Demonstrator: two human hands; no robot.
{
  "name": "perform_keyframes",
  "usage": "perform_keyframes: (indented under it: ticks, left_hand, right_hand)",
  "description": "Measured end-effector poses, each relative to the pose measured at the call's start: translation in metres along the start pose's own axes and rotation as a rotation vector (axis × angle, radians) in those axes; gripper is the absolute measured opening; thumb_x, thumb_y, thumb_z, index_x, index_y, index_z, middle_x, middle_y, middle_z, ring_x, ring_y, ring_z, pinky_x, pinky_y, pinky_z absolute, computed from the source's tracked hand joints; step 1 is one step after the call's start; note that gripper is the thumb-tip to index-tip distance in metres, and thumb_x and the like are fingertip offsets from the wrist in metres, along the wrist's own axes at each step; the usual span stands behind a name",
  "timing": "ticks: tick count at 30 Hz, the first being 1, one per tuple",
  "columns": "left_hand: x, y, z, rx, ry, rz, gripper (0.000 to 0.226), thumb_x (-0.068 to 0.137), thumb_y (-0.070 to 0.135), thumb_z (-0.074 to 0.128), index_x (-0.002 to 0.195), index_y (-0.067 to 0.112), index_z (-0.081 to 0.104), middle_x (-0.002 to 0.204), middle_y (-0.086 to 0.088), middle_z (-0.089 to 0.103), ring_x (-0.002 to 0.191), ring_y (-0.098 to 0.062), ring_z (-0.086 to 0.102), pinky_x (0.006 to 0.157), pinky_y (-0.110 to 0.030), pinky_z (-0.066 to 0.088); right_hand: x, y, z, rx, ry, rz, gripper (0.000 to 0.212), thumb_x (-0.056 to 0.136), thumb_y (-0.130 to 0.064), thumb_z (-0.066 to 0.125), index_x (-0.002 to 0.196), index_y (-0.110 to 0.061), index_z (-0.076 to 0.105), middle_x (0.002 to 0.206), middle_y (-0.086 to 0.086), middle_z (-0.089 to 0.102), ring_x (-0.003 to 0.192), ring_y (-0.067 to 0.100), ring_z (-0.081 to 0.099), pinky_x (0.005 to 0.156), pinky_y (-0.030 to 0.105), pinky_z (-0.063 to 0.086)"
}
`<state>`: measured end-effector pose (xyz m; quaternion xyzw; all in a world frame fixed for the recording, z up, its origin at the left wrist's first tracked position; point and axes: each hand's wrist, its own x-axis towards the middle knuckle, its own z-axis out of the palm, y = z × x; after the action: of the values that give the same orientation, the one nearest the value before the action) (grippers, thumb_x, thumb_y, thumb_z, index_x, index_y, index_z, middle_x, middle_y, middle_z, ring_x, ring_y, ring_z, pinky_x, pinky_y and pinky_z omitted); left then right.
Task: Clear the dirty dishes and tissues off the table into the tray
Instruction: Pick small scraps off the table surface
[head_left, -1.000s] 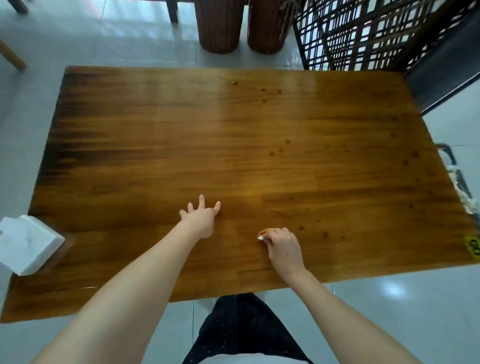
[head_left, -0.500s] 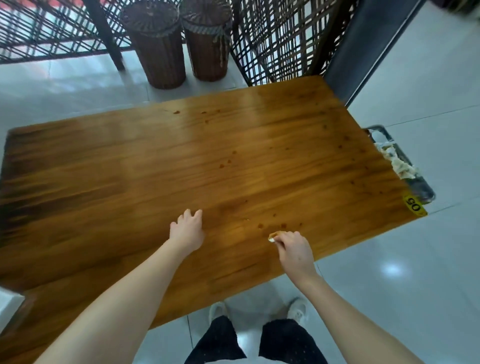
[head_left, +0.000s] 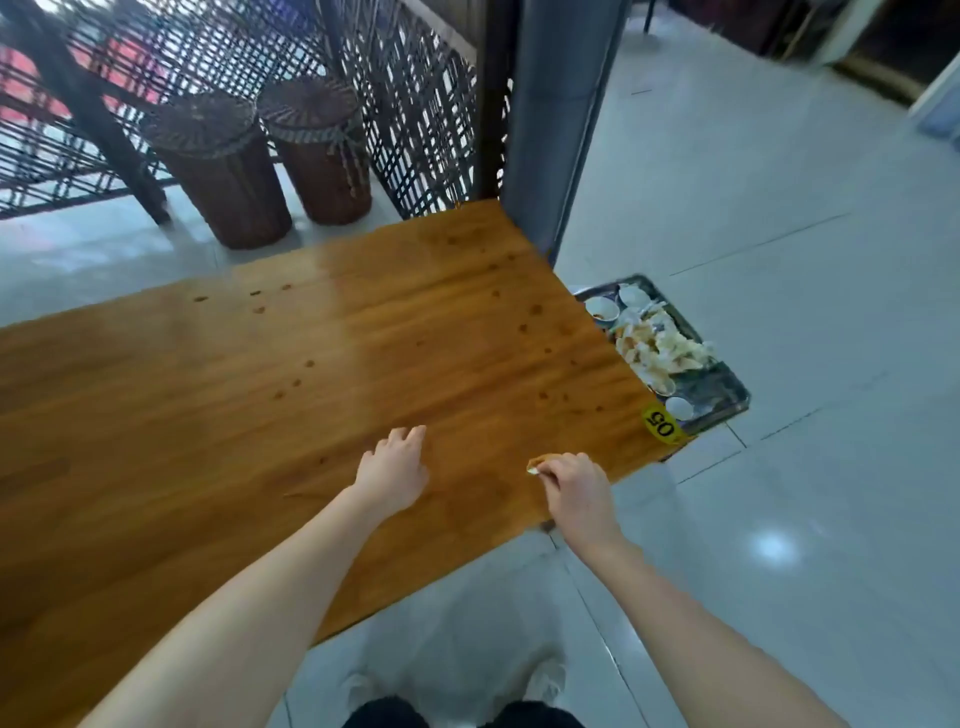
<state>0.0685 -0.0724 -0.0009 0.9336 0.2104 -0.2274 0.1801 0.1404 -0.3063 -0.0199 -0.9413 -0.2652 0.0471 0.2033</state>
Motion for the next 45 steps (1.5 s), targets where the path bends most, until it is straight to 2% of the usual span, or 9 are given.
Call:
perform_keyframes:
  ticks: [7,19,26,32,39,45]
  left_hand:
    - [0.022,0.106,0.008,-0.027,0.024,0.055,0.057,0.099,0.026,0.047,0.150,0.022,0.023,0.148,-0.009,0.033,0.131,-0.033,0.040,0.102,-0.044,0.037]
    - [0.092,0.235,0.012,0.001,0.000,0.186,0.054,0.100,0.024,0.043,0.150,0.021,0.024,0.151,-0.008,0.033,0.134,-0.031,0.039,0.109,-0.044,0.033]
    - [0.175,0.297,-0.007,0.025,0.009,0.234,0.055,0.099,0.023,0.042,0.150,0.020,0.023,0.149,-0.010,0.034,0.129,-0.032,0.042,0.102,-0.043,0.038]
    - [0.231,0.334,-0.023,0.048,-0.018,0.247,0.054,0.099,0.023,0.043,0.149,0.019,0.025,0.144,-0.010,0.039,0.123,-0.032,0.048,0.095,-0.041,0.042]
    - [0.266,0.350,-0.030,0.025,-0.049,0.189,0.052,0.098,0.021,0.043,0.148,0.019,0.026,0.143,-0.010,0.041,0.123,-0.032,0.047,0.096,-0.040,0.041]
    - [0.276,0.359,-0.030,-0.010,-0.034,0.108,0.053,0.098,0.023,0.043,0.148,0.020,0.026,0.145,-0.009,0.039,0.123,-0.029,0.048,0.094,-0.038,0.043]
  right_hand:
    - [0.011,0.093,-0.056,0.044,0.039,0.007,0.019,0.092,-0.010,0.059,0.105,-0.009,0.072,0.101,0.004,0.071,0.092,0.020,0.060,0.082,0.034,0.049]
    - [0.043,0.214,-0.102,0.064,0.139,0.213,0.015,0.088,-0.005,0.061,0.094,-0.010,0.074,0.086,0.008,0.070,0.083,0.028,0.060,0.069,0.037,0.049]
    - [0.109,0.267,-0.116,0.027,0.066,0.240,0.014,0.090,-0.009,0.060,0.095,-0.010,0.073,0.087,0.005,0.070,0.084,0.023,0.059,0.073,0.035,0.047]
    - [0.165,0.301,-0.126,0.016,0.031,0.282,0.016,0.092,-0.013,0.058,0.098,-0.014,0.073,0.086,0.002,0.069,0.081,0.017,0.057,0.069,0.026,0.041]
    - [0.220,0.329,-0.131,0.017,-0.017,0.263,0.017,0.091,-0.011,0.056,0.095,-0.011,0.072,0.087,0.004,0.069,0.084,0.022,0.058,0.074,0.035,0.047]
    - [0.255,0.350,-0.131,0.003,-0.050,0.162,0.015,0.092,-0.013,0.057,0.093,-0.010,0.071,0.087,0.005,0.067,0.080,0.022,0.057,0.072,0.032,0.046]
